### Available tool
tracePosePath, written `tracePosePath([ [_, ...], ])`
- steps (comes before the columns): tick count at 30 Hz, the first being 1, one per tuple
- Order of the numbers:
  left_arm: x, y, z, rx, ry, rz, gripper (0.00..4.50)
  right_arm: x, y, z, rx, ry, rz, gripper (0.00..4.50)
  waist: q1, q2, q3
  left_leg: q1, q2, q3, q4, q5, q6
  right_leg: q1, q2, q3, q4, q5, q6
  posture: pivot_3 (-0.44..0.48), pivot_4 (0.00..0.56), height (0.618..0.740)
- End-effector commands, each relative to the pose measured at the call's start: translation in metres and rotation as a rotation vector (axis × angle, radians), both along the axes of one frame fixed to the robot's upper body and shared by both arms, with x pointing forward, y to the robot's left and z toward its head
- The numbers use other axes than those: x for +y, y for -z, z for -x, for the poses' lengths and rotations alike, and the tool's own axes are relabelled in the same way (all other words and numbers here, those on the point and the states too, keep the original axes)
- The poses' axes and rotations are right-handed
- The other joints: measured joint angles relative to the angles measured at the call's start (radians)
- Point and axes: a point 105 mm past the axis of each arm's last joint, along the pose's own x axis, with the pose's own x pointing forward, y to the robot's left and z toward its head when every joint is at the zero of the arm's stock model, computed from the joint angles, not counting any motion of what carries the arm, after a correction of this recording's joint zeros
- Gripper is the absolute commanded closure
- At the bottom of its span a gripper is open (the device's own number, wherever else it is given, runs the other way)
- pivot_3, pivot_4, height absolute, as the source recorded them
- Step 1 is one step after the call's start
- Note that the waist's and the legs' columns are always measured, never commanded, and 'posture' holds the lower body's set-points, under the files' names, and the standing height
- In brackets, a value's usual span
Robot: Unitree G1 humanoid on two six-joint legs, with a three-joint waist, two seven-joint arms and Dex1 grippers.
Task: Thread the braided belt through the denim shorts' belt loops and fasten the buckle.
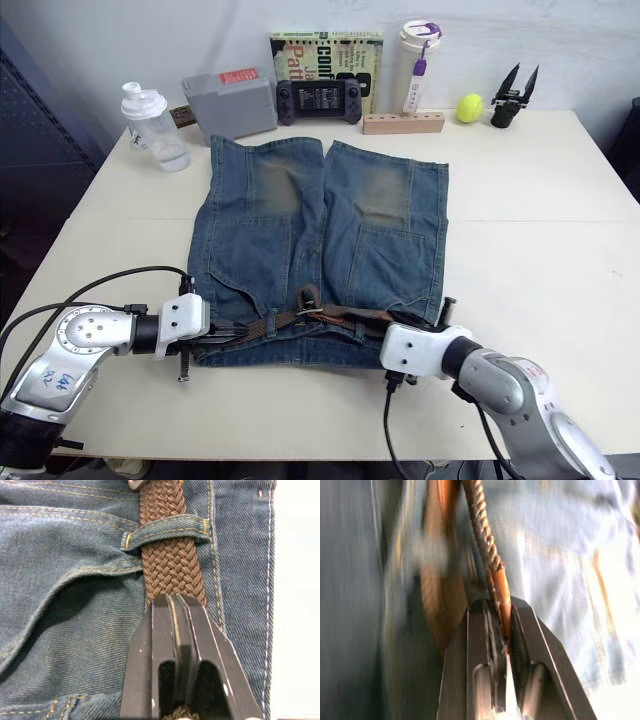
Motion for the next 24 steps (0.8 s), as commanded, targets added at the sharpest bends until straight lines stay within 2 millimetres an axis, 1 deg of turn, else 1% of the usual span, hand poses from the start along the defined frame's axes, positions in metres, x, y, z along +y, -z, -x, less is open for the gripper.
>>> tracePosePath([
  [1,0.017,0.035,0.01,0.121,-0.043,-0.105,4.39,-0.021,-0.013,-0.009,-0.098,0.069,0.002,4.5,0.0,0.003,-0.002,0.0,0.0,0.0,0.0,0.0,0.0,0.0,0.0,0.0,0.0,0.0,0.0,0.0,0.15,0.731],
  [5,0.017,0.035,0.009,0.105,-0.041,-0.11,4.39,-0.017,-0.01,-0.008,-0.101,0.056,-0.009,4.5,0.002,0.004,-0.003,0.0,0.0,0.0,0.0,0.0,0.0,0.0,0.0,0.0,0.0,0.0,0.0,0.0,0.15,0.731],
  [9,0.016,0.03,0.002,0.061,-0.054,-0.095,4.39,-0.004,-0.007,-0.004,-0.104,-0.011,-0.017,4.5,0.002,0.005,-0.003,0.0,0.0,0.0,0.0,0.0,0.0,0.0,0.0,0.001,0.0,0.0,0.0,0.0,0.15,0.731],
  [11,0.015,0.023,-0.005,0.012,-0.066,-0.081,4.39,0.008,-0.002,0.004,-0.083,-0.08,-0.02,4.5,0.002,0.005,-0.003,0.0,0.0,0.0,0.0,0.0,0.0,0.0,-0.001,0.001,0.0,0.0,0.0,0.0,0.15,0.731],
  [13,0.014,0.017,-0.009,-0.021,-0.072,-0.065,4.39,0.015,0.0,0.009,-0.066,-0.12,-0.032,4.5,0.002,0.005,-0.003,0.0,0.0,0.0,0.0,0.0,0.0,0.0,-0.001,0.001,0.0,0.0,0.0,0.0,0.15,0.731],
  [16,0.013,0.004,-0.013,-0.064,-0.081,-0.02,4.39,0.019,0.005,0.014,-0.019,-0.127,-0.07,4.5,0.001,0.005,-0.003,0.0,0.0,0.0,0.0,0.0,0.0,-0.001,0.0,0.001,0.0,0.0,0.0,0.0,0.15,0.731],
  [18,0.013,-0.008,-0.016,-0.079,-0.114,0.042,3.83,0.01,0.01,0.013,0.051,-0.058,-0.126,3.61,0.001,0.005,-0.003,0.0,0.0,0.0,0.0,0.0,0.0,-0.001,0.0,0.001,0.0,0.0,0.0,0.0,0.15,0.731],
  [19,0.013,-0.012,-0.017,-0.083,-0.124,0.061,3.81,0.008,0.012,0.013,0.076,-0.038,-0.155,3.44,0.001,0.005,-0.003,0.0,0.0,0.0,0.0,0.0,0.001,-0.001,0.0,0.001,0.0,0.0,0.0,0.0,0.15,0.731],
  [20,0.013,-0.02,-0.016,-0.093,-0.132,0.095,3.01,0.005,0.011,0.014,0.129,-0.019,-0.191,2.62,0.001,0.005,-0.003,0.0,0.0,0.0,0.0,0.0,0.001,-0.001,0.0,0.001,0.0,0.0,0.0,0.0,0.15,0.731],
  [21,0.013,-0.027,-0.015,-0.103,-0.135,0.118,2.9,0.004,0.009,0.016,0.161,-0.02,-0.215,2.51,0.001,0.003,-0.002,0.0,0.0,0.0,0.0,0.0,0.001,-0.001,0.0,0.001,0.001,0.0,0.0,0.0,0.15,0.731],
  [22,0.014,-0.04,-0.013,-0.112,-0.16,0.178,2.48,0.004,0.001,0.018,0.217,-0.026,-0.275,2.0,0.0,0.003,-0.002,-0.001,0.001,-0.001,0.0,0.0,0.001,-0.001,0.001,0.0,0.0,0.0,0.0,0.0,0.15,0.731],
  [23,0.016,-0.052,-0.011,-0.119,-0.18,0.232,2.48,0.006,-0.009,0.019,0.256,-0.038,-0.327,2.0,-0.001,0.002,-0.001,-0.002,0.001,-0.001,0.0,0.0,0.001,-0.002,0.0,0.0,0.0,0.0,0.0,0.0,0.15,0.731],
  [24,0.017,-0.062,-0.008,-0.125,-0.198,0.277,2.15,0.007,-0.018,0.021,0.297,-0.049,-0.386,1.67,0.0,0.002,-0.001,-0.002,0.003,-0.001,0.0,0.0,0.001,-0.002,0.0,0.001,0.0,0.0,0.0,0.0,0.15,0.731],
])
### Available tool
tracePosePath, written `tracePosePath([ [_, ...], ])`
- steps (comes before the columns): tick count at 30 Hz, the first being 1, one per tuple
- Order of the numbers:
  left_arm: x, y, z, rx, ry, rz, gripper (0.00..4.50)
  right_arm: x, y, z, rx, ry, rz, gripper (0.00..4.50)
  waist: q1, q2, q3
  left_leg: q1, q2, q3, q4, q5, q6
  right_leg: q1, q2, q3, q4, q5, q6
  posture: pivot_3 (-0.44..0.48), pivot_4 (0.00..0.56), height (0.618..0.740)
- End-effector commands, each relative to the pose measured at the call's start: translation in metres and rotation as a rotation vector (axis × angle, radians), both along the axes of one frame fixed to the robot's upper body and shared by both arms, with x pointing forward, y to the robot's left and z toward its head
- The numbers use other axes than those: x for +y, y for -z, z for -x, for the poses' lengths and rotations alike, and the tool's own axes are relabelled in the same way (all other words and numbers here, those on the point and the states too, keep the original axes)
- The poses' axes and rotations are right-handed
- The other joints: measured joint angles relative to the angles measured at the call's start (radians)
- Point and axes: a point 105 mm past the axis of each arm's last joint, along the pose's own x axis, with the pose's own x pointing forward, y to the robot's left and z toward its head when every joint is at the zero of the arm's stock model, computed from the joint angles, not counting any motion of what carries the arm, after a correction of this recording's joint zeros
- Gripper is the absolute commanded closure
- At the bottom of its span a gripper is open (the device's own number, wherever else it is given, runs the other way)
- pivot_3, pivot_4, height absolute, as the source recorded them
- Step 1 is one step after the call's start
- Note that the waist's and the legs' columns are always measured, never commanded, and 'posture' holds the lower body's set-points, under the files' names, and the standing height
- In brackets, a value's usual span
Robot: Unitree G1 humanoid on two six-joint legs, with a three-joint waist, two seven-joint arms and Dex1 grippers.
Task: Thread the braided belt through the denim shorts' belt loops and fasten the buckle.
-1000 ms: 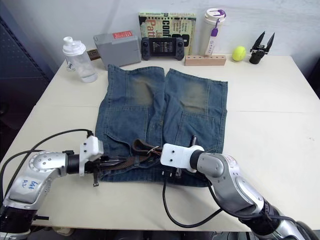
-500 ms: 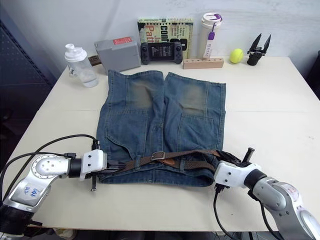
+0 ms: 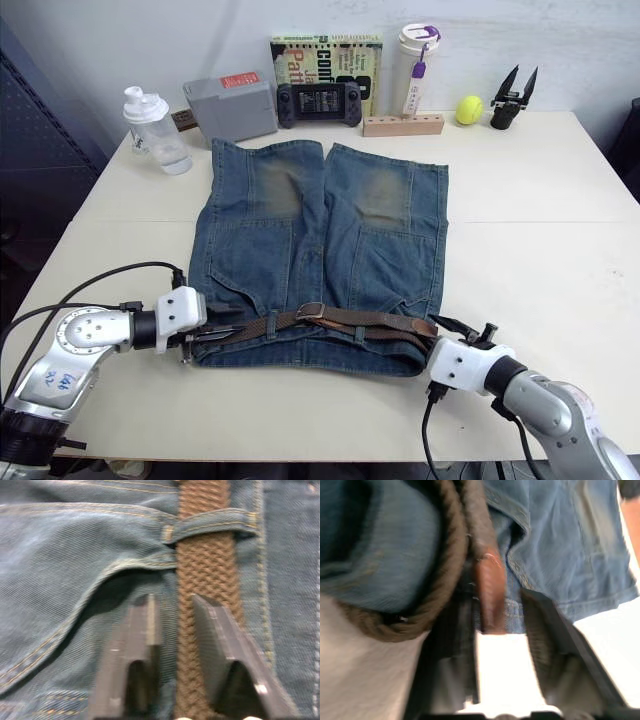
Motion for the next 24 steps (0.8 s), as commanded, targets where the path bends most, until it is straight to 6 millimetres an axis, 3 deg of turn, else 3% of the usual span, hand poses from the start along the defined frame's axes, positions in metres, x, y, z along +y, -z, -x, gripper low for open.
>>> tracePosePath([
  [1,0.01,-0.057,0.009,-0.064,-0.1,0.235,1.86,0.003,-0.042,0.009,0.2,-0.045,-0.258,1.34,0.0,-0.002,0.002,0.0,0.001,0.0,0.0,0.0,0.0,0.0,0.0,0.0,0.0,0.0,0.0,0.0,0.15,0.731],
  [5,0.02,-0.083,0.026,-0.051,-0.168,0.343,1.86,0.007,-0.083,0.009,0.296,-0.098,-0.506,0.03,-0.001,-0.007,0.008,-0.001,0.003,0.0,0.0,-0.001,0.001,0.0,-0.001,0.001,-0.001,0.0,0.0,0.0,0.15,0.731],
  [10,0.032,-0.085,0.039,-0.058,-0.266,0.372,1.86,-0.003,-0.114,-0.012,0.234,-0.048,-0.688,0.03,0.0,-0.008,0.011,0.0,0.005,-0.006,0.0,-0.001,0.001,0.004,-0.001,0.004,-0.005,0.0,0.0,0.0,0.15,0.731],
  [16,0.037,-0.077,0.05,-0.065,-0.343,0.36,1.86,-0.004,-0.104,-0.023,0.274,0.023,-0.73,0.03,0.006,-0.009,0.012,-0.001,0.002,-0.007,0.0,-0.001,0.001,0.005,-0.001,0.004,-0.007,0.0,0.0,0.0,0.15,0.731],
  [24,0.039,-0.075,0.048,-0.074,-0.35,0.341,1.86,-0.007,-0.09,-0.026,0.316,0.061,-0.688,0.03,0.004,-0.009,0.013,-0.001,0.002,-0.006,0.0,-0.001,0.001,0.005,-0.001,0.002,-0.007,0.0,0.0,0.0,0.15,0.731],
])
